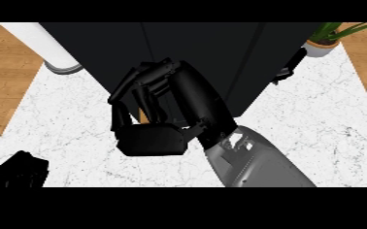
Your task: Pick up the bottled water, place it into the cabinet and close the cabinet
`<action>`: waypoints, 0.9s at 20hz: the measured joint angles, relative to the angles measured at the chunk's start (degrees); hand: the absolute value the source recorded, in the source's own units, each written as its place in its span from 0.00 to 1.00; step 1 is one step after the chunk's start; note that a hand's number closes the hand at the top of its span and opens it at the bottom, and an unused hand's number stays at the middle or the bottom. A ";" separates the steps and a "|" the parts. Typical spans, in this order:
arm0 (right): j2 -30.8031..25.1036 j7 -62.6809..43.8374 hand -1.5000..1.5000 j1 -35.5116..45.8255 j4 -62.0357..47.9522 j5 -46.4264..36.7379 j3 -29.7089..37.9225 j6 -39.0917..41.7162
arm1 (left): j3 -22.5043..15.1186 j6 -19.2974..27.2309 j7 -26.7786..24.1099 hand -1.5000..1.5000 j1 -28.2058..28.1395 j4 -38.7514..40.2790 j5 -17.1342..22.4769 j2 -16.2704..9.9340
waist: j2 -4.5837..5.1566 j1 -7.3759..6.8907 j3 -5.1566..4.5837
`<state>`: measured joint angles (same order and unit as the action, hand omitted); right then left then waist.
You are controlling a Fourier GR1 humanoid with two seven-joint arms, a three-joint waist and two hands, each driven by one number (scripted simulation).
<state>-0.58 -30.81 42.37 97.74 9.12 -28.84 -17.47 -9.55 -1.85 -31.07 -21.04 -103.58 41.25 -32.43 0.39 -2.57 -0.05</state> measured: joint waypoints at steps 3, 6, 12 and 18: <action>0.35 4.65 1.00 2.58 -8.63 3.95 4.93 5.05 | 0.75 -0.87 0.13 1.00 0.43 1.16 0.02 0.37 | 0.01 0.49 0.02; 0.37 8.97 1.00 5.29 -16.36 6.37 8.81 9.87 | 2.32 -2.33 0.52 1.00 0.38 1.29 0.87 -0.26 | -0.47 0.55 -0.01; 0.42 15.14 1.00 6.56 -22.60 9.41 10.23 18.42 | 3.24 -3.65 0.75 1.00 -0.88 0.87 0.61 -0.50 | -2.03 0.02 -0.42; -0.64 20.18 1.00 7.64 -26.23 9.85 10.81 23.42 | 3.81 -4.80 0.85 1.00 -0.39 0.58 0.70 -0.91 | -2.36 -0.79 -0.74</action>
<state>-1.22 -10.63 50.01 71.52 18.97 -18.03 5.95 -5.74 -6.65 -30.22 -21.42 -103.00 41.95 -33.34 -1.97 -3.37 -0.79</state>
